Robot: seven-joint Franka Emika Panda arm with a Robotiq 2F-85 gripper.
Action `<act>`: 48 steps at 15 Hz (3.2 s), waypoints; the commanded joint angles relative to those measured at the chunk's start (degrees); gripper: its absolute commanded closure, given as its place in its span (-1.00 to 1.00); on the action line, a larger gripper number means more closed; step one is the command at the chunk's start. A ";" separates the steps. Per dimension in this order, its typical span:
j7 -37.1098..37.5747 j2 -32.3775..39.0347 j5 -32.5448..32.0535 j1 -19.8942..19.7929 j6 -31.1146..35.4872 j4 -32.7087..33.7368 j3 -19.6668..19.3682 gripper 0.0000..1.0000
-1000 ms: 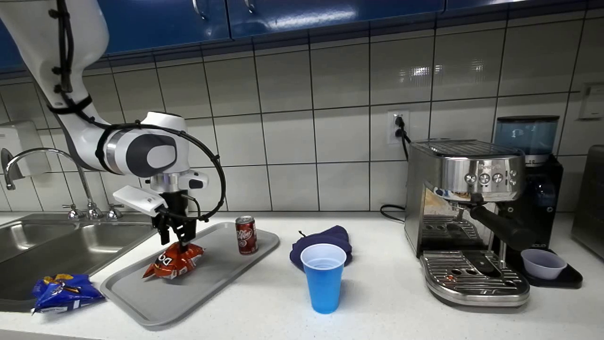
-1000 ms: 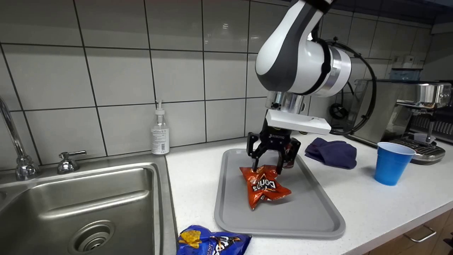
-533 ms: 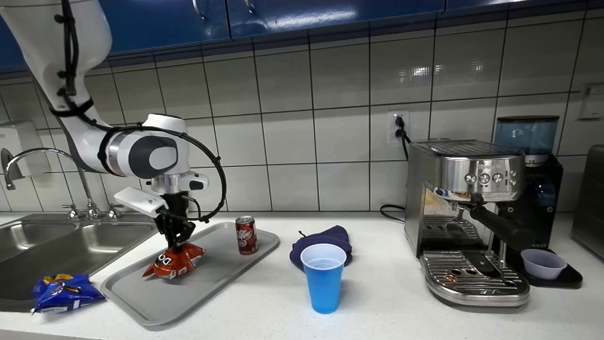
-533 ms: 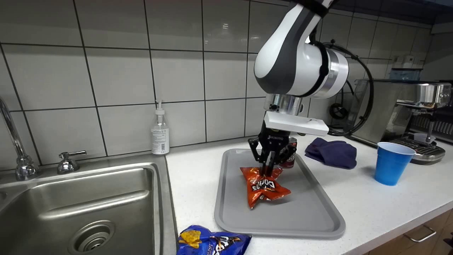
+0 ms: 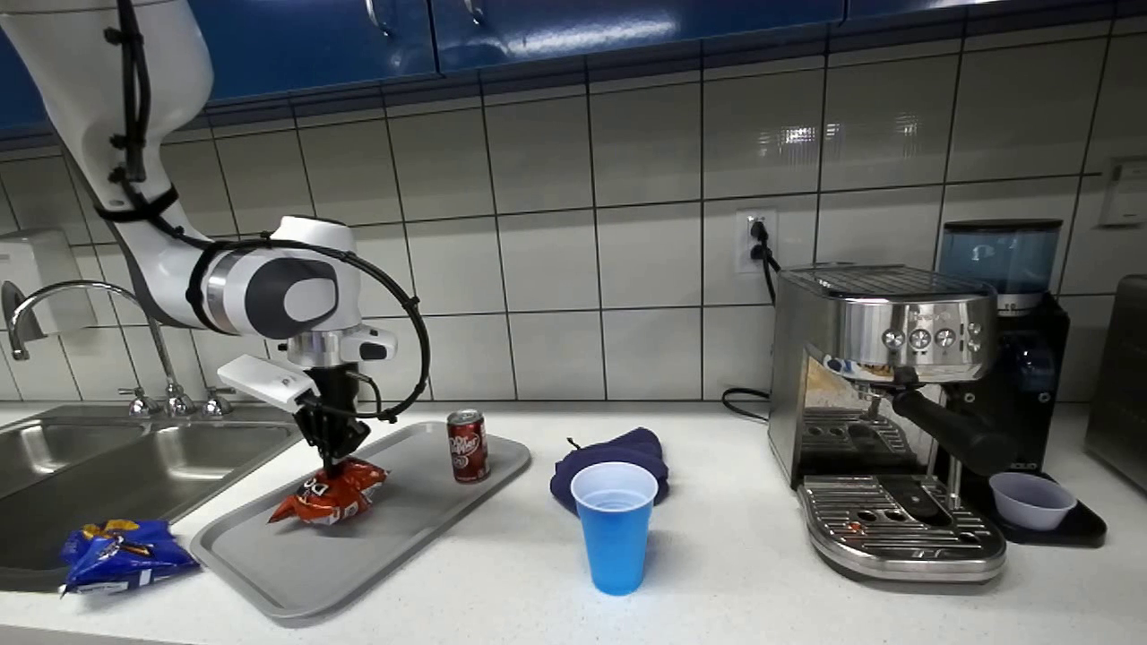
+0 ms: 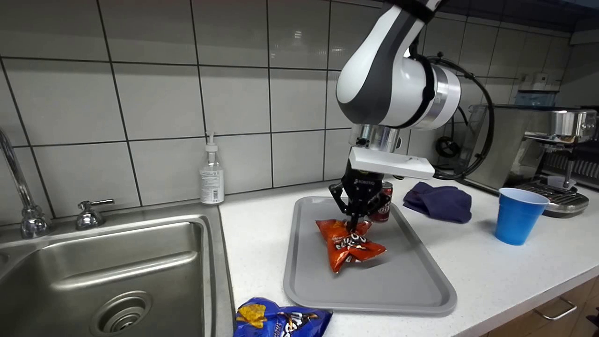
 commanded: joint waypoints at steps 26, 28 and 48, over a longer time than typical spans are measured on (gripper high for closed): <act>2.77 -1.88 -0.82 1.67 -2.30 6.86 3.66 1.00; 3.27 -1.37 -0.95 2.34 -2.68 8.32 3.90 1.00; 10.64 10.25 -5.52 9.76 -5.94 22.55 3.16 1.00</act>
